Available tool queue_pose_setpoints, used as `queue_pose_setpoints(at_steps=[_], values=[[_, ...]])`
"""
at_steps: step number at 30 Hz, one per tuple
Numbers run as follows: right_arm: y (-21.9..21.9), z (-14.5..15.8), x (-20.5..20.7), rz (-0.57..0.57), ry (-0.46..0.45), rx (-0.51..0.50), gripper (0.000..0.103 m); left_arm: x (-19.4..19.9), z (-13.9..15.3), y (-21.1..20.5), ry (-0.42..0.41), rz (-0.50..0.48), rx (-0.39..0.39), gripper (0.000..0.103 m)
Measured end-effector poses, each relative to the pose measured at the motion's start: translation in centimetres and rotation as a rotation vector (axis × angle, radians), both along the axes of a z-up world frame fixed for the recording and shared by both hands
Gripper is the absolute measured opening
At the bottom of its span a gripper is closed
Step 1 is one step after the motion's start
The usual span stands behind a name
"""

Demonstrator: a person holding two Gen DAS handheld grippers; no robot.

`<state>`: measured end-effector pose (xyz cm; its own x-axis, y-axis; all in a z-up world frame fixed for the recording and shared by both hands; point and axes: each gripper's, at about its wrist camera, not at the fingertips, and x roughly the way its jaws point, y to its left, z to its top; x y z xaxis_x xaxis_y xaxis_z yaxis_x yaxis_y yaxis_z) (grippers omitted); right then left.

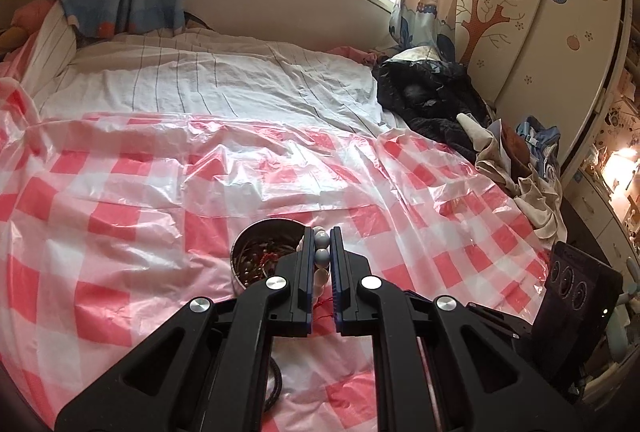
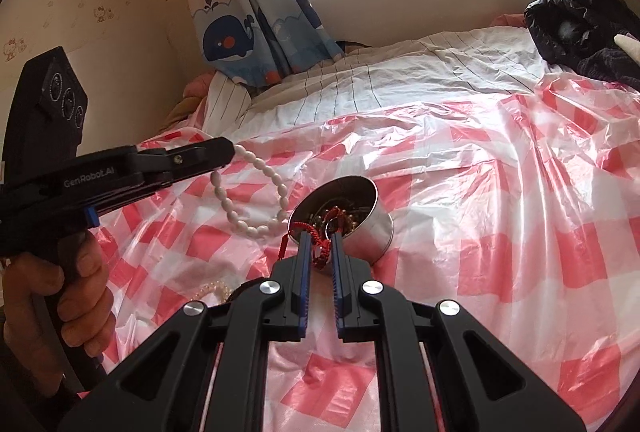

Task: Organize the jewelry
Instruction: 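Carry both bracelets over the tin and open both tools to drop them in, then move the left tool to the peach bead bracelet while the right approaches the black braided band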

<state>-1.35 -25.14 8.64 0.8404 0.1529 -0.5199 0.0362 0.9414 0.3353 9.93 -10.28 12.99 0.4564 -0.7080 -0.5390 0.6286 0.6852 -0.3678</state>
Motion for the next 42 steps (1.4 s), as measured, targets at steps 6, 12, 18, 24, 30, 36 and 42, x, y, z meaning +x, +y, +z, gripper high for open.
queue_pose_setpoints(at_steps=[6, 12, 18, 24, 30, 36, 42], values=[[-1.1, 0.6, 1.5, -0.019, -0.008, -0.008, 0.011, 5.1, -5.2, -3.3, 0.143, 0.081, 0.110, 0.007], [-1.3, 0.5, 3.6, -0.003, 0.006, -0.021, 0.010, 6.5, -6.6, -1.1, 0.157, 0.138, 0.159, 0.023], [-0.4, 0.0, 7.3, 0.039, 0.044, -0.019, 0.011, 6.5, -5.8, 3.2, 0.150, 0.191, 0.160, 0.037], [-0.3, -1.7, 8.2, -0.014, 0.117, -0.104, 0.036, 4.6, -5.5, 5.9, 0.162, 0.203, 0.170, 0.044], [-0.4, -2.2, 2.7, -0.032, 0.124, -0.085, 0.046, -0.2, -5.8, 7.8, 0.108, 0.189, 0.266, 0.048], [2.2, -4.2, -1.3, -0.007, 0.154, -0.070, 0.049, -4.2, -6.7, 9.4, 0.061, 0.195, 0.366, 0.049], [5.3, -6.4, -1.1, 0.052, 0.181, -0.118, 0.055, -4.7, -7.5, 11.1, 0.073, 0.249, 0.399, 0.049]])
